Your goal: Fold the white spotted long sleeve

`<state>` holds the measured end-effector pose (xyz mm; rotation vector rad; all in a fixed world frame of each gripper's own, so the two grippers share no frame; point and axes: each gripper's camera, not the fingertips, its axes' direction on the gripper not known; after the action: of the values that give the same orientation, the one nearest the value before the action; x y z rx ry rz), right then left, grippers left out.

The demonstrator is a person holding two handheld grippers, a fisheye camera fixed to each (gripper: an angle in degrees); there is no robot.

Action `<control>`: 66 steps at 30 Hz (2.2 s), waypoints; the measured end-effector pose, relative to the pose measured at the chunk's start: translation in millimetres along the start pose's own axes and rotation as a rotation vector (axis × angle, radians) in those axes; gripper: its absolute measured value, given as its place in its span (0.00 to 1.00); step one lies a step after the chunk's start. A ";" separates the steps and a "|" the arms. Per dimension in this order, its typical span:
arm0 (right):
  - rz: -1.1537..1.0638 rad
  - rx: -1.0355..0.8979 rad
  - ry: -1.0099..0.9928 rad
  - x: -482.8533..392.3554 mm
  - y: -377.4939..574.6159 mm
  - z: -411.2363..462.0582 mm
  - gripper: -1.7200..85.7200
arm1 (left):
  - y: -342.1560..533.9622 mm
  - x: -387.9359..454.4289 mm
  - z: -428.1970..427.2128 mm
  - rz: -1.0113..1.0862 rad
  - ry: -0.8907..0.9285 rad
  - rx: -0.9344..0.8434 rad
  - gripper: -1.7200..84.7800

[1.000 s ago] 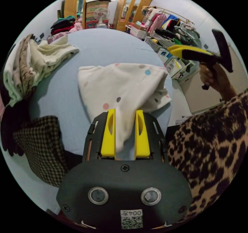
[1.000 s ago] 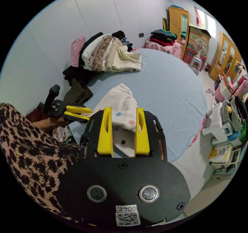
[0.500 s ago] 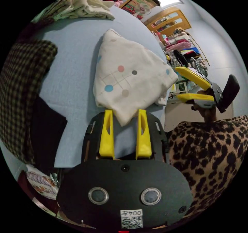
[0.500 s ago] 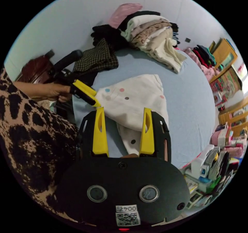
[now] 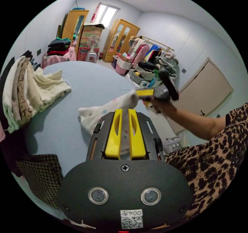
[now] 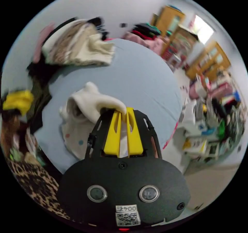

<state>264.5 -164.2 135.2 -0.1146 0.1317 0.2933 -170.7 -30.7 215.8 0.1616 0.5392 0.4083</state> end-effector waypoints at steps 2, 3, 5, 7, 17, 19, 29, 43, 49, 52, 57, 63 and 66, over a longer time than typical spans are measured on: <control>0.198 -0.042 -0.117 52.0 -5.9 3.7 0.10 | 17.2 -9.0 8.4 -0.026 -0.012 -0.054 0.10; 0.290 0.000 -0.186 77.0 -1.7 -3.9 0.11 | 28.7 -13.0 15.8 -0.037 -0.017 -0.096 0.11; 0.326 0.064 -0.179 94.2 7.5 -21.0 0.12 | 46.2 -15.9 27.7 -0.053 -0.022 -0.146 0.12; 0.294 0.076 -0.163 96.1 16.9 -32.9 0.13 | 60.7 -15.7 41.9 -0.059 -0.031 -0.189 0.13; -0.309 0.094 0.100 -7.1 9.8 -40.5 0.26 | 81.6 -50.8 119.3 -0.382 0.050 -0.292 0.22; -0.391 0.109 0.160 -10.3 -6.0 -38.4 0.24 | 77.2 -54.5 124.7 -0.452 0.070 -0.278 0.22; 0.103 0.018 -0.445 193.2 -159.7 2.4 0.11 | 29.8 -21.2 131.3 -0.662 -0.092 -0.142 0.18; -0.822 0.038 -0.285 113.3 -188.2 -25.8 0.20 | 3.9 14.0 114.5 -0.835 -0.302 -0.136 0.15; -0.821 -0.150 -0.178 104.6 -239.2 18.6 0.20 | -4.5 34.3 91.0 -0.812 -0.360 -0.083 0.07; -0.815 -0.239 -0.154 112.7 -248.0 35.1 0.18 | -24.0 55.9 80.7 -0.715 -0.389 -0.112 0.06; -0.707 -0.171 -0.284 179.9 -240.2 -5.1 0.04 | -27.6 86.0 51.7 -0.678 -0.416 -0.091 0.06; -0.429 0.156 -0.783 337.6 -207.9 -137.5 0.02 | -11.9 129.8 -47.7 -0.675 -0.317 0.191 0.05; -0.325 0.321 -1.063 423.4 -174.5 -208.8 0.02 | -15.9 166.7 -122.9 -0.617 -0.230 0.405 0.05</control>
<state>694.3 -239.0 -116.0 0.3424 -0.8863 -0.0221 -100.3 29.9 30.0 0.4120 0.4125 -0.3231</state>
